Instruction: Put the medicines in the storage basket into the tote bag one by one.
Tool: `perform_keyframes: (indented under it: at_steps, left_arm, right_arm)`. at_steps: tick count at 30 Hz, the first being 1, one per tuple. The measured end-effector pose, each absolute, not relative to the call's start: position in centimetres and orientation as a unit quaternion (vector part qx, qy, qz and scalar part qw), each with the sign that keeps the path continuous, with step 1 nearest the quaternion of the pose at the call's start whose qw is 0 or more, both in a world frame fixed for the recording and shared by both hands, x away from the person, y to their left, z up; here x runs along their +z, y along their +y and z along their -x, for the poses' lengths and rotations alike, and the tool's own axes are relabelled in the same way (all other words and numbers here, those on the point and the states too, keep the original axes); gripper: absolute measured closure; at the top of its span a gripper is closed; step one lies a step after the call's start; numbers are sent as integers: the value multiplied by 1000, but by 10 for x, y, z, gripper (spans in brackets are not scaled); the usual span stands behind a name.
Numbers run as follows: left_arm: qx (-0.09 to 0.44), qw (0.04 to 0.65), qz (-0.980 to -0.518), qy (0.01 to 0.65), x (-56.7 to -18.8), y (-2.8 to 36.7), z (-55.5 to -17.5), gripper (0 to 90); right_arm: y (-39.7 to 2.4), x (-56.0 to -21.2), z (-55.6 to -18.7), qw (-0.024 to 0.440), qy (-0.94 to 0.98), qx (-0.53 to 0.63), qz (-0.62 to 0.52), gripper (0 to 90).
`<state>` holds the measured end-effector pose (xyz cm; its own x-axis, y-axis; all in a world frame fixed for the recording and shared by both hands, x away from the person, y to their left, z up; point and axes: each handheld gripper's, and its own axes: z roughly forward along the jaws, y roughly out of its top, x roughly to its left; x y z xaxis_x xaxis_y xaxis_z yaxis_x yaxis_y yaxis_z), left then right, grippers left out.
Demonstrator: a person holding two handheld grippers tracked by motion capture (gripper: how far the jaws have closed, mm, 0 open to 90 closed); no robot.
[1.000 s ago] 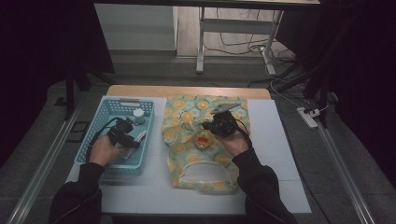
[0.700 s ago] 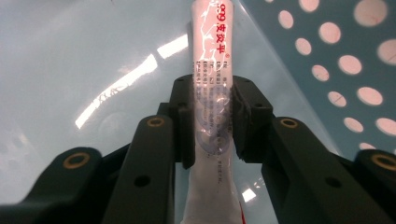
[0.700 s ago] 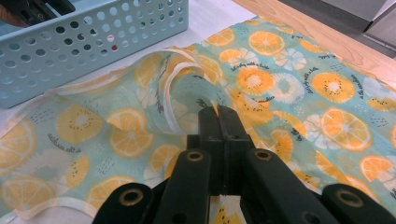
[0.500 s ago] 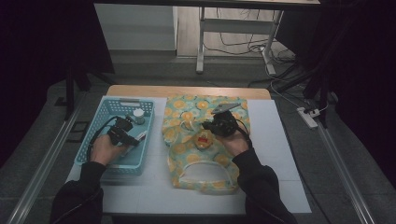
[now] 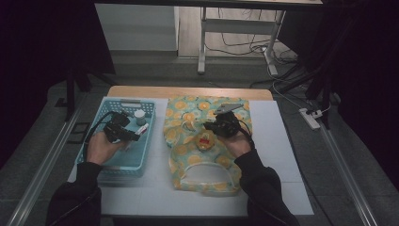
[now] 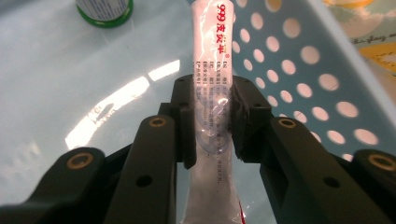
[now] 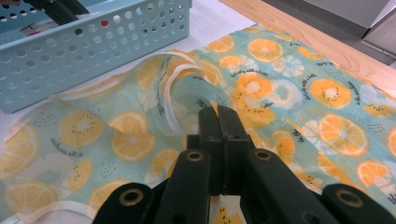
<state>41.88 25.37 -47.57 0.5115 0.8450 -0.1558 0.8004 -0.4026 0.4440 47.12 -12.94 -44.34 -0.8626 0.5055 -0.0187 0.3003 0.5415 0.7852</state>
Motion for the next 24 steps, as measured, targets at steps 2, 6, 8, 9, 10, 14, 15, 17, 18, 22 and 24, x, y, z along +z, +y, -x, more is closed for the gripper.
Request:
perform_keyframes:
  at_steps: [2,6,8,9,10,14,15,17,18,22,24]
  left_arm:
    - [54,244,-835,490,-471,254,-416,729]
    - [58,256,-832,488,-462,256,-411,730]
    - [51,265,-830,487,-458,256,-409,730]
    - [45,275,-829,486,-456,257,-408,730]
    - [43,280,-827,486,-454,256,-407,729]
    - [45,288,-827,480,-447,253,-402,730]
    - [45,290,-829,477,-446,252,-400,730]
    - [44,295,-831,470,-443,248,-398,730]
    - [44,296,-832,467,-442,246,-396,730]
    - [42,301,-837,455,-438,238,-392,730]
    - [37,305,-839,450,-437,233,-390,730]
  right_arm:
    - [-130,-443,-471,122,869,420,-231,900]
    - [-129,-442,-470,123,869,421,-229,900]
    - [-128,-442,-470,123,869,421,-229,900]
    - [-128,-442,-470,123,869,422,-229,900]
    - [-128,-441,-469,123,869,422,-229,900]
    - [-128,-441,-469,124,868,423,-229,900]
    - [-128,-441,-469,124,868,423,-229,900]
    - [-128,-440,-469,124,868,424,-229,900]
    - [-128,-440,-469,124,868,424,-229,900]
    - [-128,-440,-469,125,868,423,-229,900]
    - [-128,-440,-469,125,868,423,-229,900]
